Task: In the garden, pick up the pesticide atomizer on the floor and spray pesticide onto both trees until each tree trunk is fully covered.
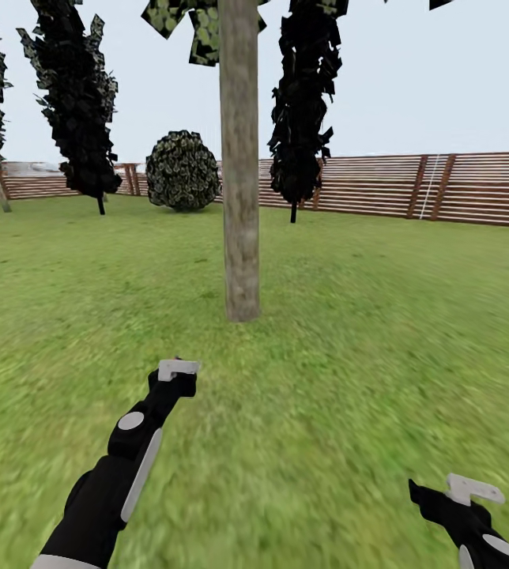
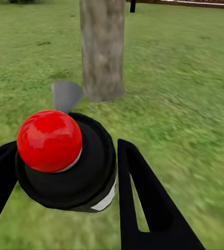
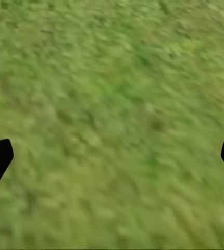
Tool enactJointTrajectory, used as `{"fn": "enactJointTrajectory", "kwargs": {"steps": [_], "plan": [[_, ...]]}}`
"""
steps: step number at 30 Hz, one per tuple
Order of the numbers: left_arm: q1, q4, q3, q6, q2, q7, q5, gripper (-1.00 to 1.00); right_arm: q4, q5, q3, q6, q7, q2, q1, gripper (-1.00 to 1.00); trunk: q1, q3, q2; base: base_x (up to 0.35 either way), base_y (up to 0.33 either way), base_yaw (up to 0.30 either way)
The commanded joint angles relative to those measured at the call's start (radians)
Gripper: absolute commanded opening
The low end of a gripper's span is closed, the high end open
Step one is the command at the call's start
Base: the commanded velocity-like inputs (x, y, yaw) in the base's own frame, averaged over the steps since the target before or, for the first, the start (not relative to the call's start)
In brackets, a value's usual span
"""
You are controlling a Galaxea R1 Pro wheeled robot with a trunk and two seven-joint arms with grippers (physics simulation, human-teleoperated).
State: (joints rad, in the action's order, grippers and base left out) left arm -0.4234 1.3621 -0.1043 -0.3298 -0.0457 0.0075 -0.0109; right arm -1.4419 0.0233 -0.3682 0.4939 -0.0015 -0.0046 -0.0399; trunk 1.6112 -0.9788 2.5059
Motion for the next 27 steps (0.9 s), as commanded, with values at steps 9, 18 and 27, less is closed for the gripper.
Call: {"fn": "enactJointTrajectory", "kwargs": {"steps": [9,18,27], "plan": [[0.000,0.000,0.000,0.000,0.001,0.000,0.000,-1.00,0.000,0.000,0.001,0.000,0.000,0.000,0.000,1.00,0.000,0.004,0.000,0.337,0.000,0.000],[0.000,0.000,0.001,0.000,0.001,0.000,0.000,-1.00,0.001,0.000,0.001,0.000,0.000,0.000,0.000,1.00,0.000,0.004,0.000,0.337,0.000,0.000],[0.000,0.000,0.002,0.000,0.001,0.000,0.000,-1.00,0.002,0.000,0.002,0.000,0.000,0.000,0.000,1.00,0.000,0.004,0.000,0.336,0.000,0.000]]}}
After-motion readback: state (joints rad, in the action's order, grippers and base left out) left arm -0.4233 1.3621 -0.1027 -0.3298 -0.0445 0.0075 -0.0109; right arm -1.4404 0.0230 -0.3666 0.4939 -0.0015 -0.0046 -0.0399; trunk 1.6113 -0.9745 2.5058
